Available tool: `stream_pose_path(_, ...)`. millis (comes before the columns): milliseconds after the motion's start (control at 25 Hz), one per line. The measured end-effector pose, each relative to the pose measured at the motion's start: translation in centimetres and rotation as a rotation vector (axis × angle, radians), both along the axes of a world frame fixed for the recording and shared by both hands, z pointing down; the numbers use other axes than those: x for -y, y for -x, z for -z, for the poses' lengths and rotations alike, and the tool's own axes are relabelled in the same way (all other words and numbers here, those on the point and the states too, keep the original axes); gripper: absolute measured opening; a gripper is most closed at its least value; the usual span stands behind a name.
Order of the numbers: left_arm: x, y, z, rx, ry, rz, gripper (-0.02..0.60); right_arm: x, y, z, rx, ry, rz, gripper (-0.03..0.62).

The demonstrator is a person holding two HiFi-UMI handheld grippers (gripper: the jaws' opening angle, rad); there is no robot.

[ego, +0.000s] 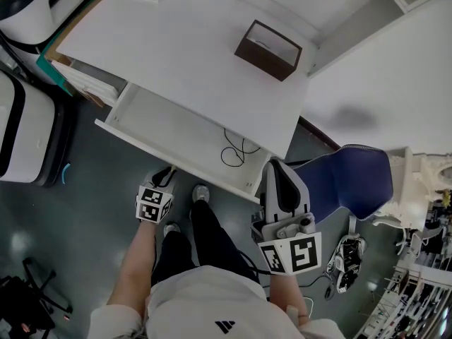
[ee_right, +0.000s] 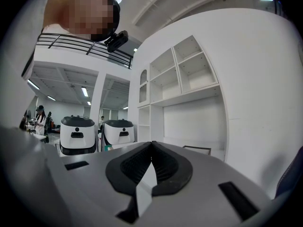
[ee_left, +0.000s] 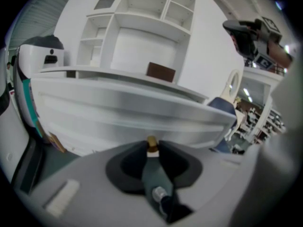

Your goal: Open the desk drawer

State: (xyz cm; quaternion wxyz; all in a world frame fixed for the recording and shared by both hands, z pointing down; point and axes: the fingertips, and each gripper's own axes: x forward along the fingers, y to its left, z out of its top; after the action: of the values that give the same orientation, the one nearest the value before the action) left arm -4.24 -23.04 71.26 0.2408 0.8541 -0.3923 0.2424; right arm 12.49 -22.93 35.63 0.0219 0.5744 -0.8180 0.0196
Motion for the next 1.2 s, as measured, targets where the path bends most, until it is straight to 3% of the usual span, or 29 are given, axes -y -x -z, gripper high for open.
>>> stream_pose_path(680, -4.2, 2.2, -0.2, 0.004, 0.019, -0.014, 0.078, -4.6, 0.8, 1.1, 0.002, -0.026, -0.051, 0.0)
stream_pose_path(1200, -5.1, 2.9, 0.6, 0.009, 0.011, -0.019, 0.079, -5.4, 2.0, 1.6, -0.005, -0.037, -0.045, 0.0)
